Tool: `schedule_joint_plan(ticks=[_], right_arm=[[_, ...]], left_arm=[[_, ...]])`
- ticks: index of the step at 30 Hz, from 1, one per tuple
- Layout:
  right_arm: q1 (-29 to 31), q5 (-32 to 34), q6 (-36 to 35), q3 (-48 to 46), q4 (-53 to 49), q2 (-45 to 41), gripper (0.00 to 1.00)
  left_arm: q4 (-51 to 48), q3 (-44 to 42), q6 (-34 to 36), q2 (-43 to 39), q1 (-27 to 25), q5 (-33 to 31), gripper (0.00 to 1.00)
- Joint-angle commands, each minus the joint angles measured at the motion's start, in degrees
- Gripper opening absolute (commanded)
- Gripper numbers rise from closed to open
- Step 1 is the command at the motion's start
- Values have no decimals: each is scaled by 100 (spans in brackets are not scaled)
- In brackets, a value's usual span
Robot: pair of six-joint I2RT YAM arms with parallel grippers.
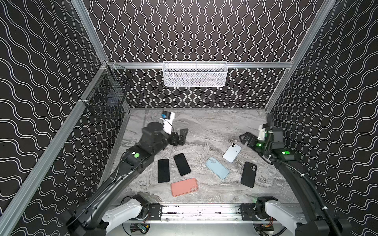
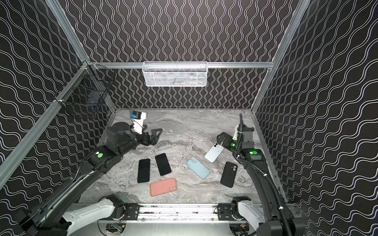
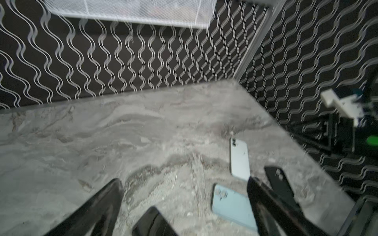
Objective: Put the phone into the phone case
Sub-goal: 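Grip the light blue case edge with the right gripper while the left arm advances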
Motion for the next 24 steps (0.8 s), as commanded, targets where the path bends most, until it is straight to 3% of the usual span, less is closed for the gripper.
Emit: schedule_joint_plan(ticks=[1, 6, 9, 16, 24], right_arm=[[588, 447, -248, 167, -690, 426, 100], [1390, 636, -681, 981, -1283, 1903, 100], [1852, 874, -592, 1109, -1527, 2495, 99], [2036, 1065, 618, 495, -1703, 1982, 99], [2423, 1063, 1430, -430, -1412, 1698, 97]], left_arm=[[-769, -20, 256, 277, -320, -621, 99], [-974, -233, -165, 329, -420, -619, 98], [-876, -428, -214, 154, -419, -687, 99], [-821, -373, 42, 425, -424, -114, 95], [-899, -297, 201, 801, -449, 356, 91]])
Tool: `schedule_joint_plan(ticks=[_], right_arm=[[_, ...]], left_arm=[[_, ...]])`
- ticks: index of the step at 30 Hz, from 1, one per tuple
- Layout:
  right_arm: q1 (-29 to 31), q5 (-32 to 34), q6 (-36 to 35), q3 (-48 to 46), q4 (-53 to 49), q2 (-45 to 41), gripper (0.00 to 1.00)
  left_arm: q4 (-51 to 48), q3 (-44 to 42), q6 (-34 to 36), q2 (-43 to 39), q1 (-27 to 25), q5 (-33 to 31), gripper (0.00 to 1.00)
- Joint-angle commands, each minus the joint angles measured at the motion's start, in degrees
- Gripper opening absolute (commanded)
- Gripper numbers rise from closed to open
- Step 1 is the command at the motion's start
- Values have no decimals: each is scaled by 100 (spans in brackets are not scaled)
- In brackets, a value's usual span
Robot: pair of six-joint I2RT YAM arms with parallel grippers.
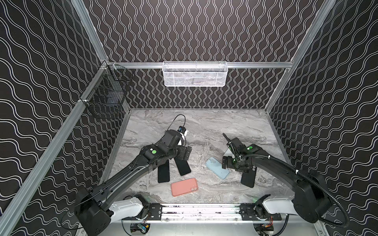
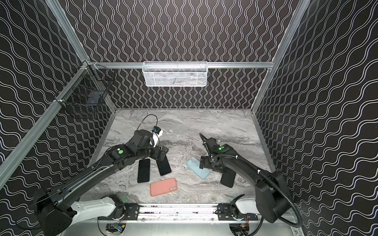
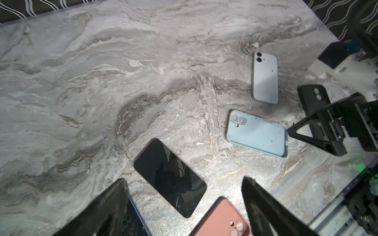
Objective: Put the phone into the phone case
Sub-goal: 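Grip the light blue case edge with the right gripper while the left arm advances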
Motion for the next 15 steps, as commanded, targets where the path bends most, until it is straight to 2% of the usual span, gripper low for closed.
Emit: schedule_joint_plan(ticks=[1, 5, 9, 15], right_arm=[[171, 51, 602, -146, 75, 32, 97], [427, 35, 846, -152, 290, 187, 90], [550, 110, 1048, -109, 455, 435, 76], [559, 233, 1377, -230, 704, 494, 61]], left_arm=[[75, 41, 132, 74, -28, 222, 91], [65, 114, 96, 188, -29, 111, 91], [57, 139, 94, 307, -30, 87, 90], [54, 93, 99, 246, -38, -25, 90]])
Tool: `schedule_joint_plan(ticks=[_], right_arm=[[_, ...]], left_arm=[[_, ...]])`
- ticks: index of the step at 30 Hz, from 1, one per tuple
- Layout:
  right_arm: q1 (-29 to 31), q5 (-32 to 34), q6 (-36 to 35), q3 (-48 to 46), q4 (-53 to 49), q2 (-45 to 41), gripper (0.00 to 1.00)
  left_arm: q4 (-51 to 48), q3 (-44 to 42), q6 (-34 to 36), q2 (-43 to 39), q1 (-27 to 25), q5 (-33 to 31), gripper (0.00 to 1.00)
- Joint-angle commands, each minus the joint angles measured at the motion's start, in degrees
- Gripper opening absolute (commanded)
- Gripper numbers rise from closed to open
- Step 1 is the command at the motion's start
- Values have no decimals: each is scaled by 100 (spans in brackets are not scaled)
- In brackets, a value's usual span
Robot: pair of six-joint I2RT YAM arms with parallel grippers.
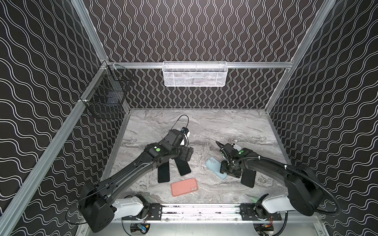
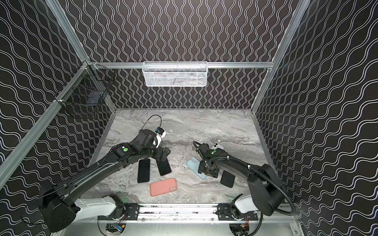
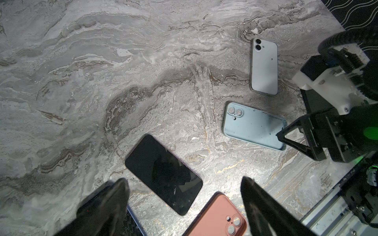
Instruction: Put the phone into the phone case
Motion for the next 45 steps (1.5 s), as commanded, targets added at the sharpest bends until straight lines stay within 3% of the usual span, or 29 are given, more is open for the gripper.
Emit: schedule_joint_plan(ticks=[1, 12, 26, 31, 37, 42, 45], right_arm=[[12, 243, 362, -32, 139, 27, 58], [9, 380, 597, -145, 202, 210, 50], [17, 328, 641, -254, 497, 471, 12], [17, 412, 759, -163, 489, 542, 5], [17, 797, 771, 481, 159, 493, 0], [-51, 1291, 227, 1647, -131, 766, 0], [-145, 1264, -265, 2289, 43, 1132, 0]], left_arm=[[109, 20, 93, -35, -3, -125, 90], [153, -19, 74, -131, -4, -161, 90], [143, -13, 11, -187, -1, -200, 91], [118, -23, -26, -255, -5, -195, 91], [142, -74, -126, -473, -1, -410, 93], [180, -119, -334, -643, 58, -548, 95], [59, -104, -506, -829, 89, -784, 97]])
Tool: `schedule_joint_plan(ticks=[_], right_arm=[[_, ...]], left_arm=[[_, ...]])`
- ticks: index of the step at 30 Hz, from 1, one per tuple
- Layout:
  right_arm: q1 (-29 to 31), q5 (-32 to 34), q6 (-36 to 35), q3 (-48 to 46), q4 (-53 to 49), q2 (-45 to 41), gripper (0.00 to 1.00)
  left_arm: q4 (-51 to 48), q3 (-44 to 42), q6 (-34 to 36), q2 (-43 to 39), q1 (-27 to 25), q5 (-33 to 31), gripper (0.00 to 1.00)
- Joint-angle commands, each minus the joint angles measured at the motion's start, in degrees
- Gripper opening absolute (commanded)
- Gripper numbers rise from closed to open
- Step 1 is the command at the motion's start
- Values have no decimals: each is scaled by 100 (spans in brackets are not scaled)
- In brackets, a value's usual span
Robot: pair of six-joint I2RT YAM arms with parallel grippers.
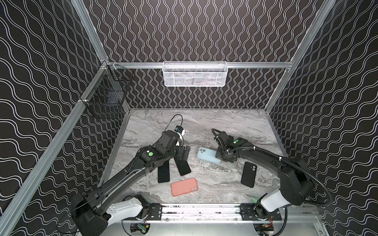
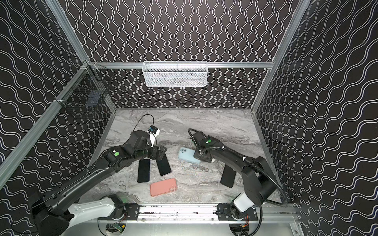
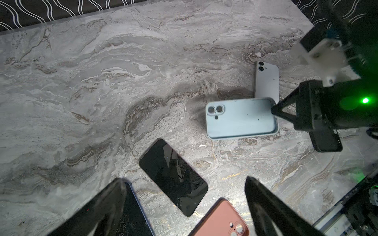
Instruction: Put the phone into the phone case
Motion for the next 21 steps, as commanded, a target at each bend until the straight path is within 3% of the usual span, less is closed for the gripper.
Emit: schedule_joint_plan(ticks=[1, 8, 17, 21], right_arm=[[-85, 242, -703, 727, -28, 448, 0], [-122, -127, -1708, 2482, 100, 1986, 0], [-57, -849, -1934, 3342, 739, 3072, 0], [126, -826, -2086, 3779, 686, 3463, 0]], left_arm=[[92, 2, -263, -207, 30, -332, 97], [-25, 18, -147, -573, 374, -362, 98], [126, -161, -99, -736, 756, -306, 99], [195, -213, -113, -699, 879, -213, 99]])
